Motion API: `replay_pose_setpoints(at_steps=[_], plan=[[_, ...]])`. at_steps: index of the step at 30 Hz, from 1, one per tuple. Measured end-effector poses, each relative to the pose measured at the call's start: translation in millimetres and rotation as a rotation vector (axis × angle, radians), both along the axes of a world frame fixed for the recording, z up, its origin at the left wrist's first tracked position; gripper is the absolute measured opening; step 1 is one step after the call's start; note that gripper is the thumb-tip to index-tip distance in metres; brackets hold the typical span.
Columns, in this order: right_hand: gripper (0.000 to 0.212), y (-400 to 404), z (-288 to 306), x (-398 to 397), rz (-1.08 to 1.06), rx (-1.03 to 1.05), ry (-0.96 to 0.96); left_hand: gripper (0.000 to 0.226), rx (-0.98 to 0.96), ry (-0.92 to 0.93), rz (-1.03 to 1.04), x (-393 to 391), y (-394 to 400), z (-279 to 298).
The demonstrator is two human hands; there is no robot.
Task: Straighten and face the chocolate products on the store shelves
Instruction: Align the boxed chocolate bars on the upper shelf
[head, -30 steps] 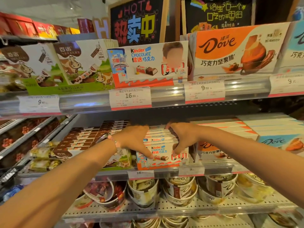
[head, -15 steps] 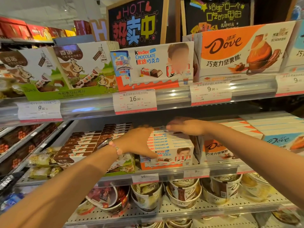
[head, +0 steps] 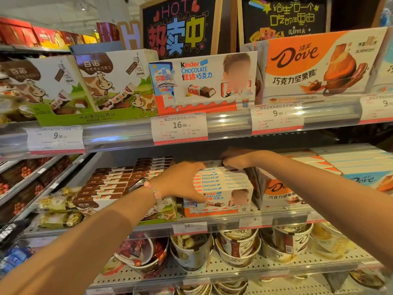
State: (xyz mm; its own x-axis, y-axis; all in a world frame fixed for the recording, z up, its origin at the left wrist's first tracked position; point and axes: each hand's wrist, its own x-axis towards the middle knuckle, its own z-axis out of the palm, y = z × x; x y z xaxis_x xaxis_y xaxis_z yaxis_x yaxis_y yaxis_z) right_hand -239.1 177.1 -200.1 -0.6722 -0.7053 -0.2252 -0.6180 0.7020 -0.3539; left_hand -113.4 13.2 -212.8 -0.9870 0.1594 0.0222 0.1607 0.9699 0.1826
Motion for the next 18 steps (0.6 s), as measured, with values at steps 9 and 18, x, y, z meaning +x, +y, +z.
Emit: replay_pose_setpoints(at_steps=[9, 18], plan=[[0.039, 6.4, 12.3, 17.6, 0.094, -0.053, -0.096, 0.073, -0.053, -0.039, 0.019, -4.0, -3.0, -3.2], [0.097, 23.7, 4.5, 22.7, 0.296, 0.138, -0.123, 0.117, -0.144, -0.084, 0.031, -8.3, -3.6, -5.8]])
